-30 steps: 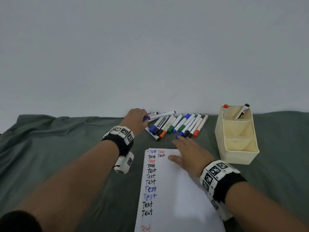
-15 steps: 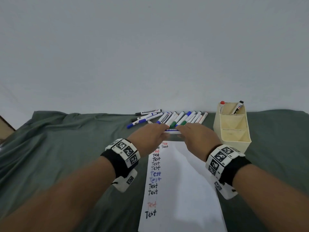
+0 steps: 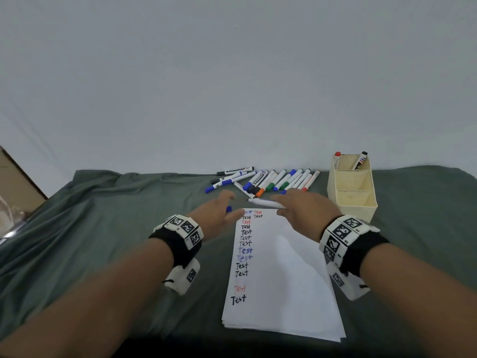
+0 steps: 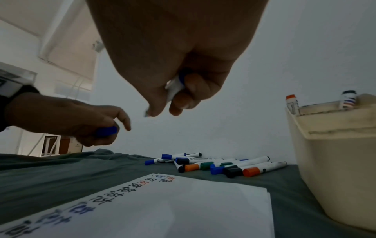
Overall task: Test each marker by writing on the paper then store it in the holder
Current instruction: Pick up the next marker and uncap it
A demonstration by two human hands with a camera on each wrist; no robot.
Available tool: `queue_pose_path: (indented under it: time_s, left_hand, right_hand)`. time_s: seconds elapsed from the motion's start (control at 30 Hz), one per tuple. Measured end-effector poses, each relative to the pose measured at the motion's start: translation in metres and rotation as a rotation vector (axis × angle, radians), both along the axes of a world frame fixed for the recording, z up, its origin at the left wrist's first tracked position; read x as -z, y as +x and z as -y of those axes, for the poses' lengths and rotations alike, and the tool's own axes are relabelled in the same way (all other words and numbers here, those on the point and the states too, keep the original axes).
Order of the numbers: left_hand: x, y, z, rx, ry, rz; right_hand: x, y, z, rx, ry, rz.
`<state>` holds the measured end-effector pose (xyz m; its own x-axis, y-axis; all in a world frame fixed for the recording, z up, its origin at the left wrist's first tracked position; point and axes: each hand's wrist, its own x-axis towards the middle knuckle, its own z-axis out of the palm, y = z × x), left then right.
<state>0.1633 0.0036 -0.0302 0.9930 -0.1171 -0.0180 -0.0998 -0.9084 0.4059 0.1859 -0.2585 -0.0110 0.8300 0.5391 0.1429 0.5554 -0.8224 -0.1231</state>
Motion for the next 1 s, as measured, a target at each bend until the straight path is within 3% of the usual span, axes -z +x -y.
queue_pose_path:
  time_s: [0.1, 0.2, 0.5, 0.8, 1.0]
  left_hand:
    - [0.008, -0.007, -0.015, -0.076, 0.0, -0.017]
    - [0.012, -0.009, -0.027, -0.119, 0.147, -0.008]
    - [0.024, 0.01, -0.044, -0.051, 0.379, -0.05]
    - [0.046, 0.019, -0.051, -0.105, 0.409, -0.063]
    - [0.057, 0.03, -0.066, -0.172, 0.371, -0.019]
  right_hand:
    - [0.001, -0.006, 0.008, 0.004, 0.104, -0.08]
    - [0.007, -0.009, 0.009, 0.028, 0.168, -0.077]
    - [0.017, -0.016, -0.001, 0.031, 0.485, -0.179]
    - [0.025, -0.013, -0.005, 0.1, 1.069, -0.455]
    - [0.028, -0.009, -0.01, 0.249, 1.404, -0.621]
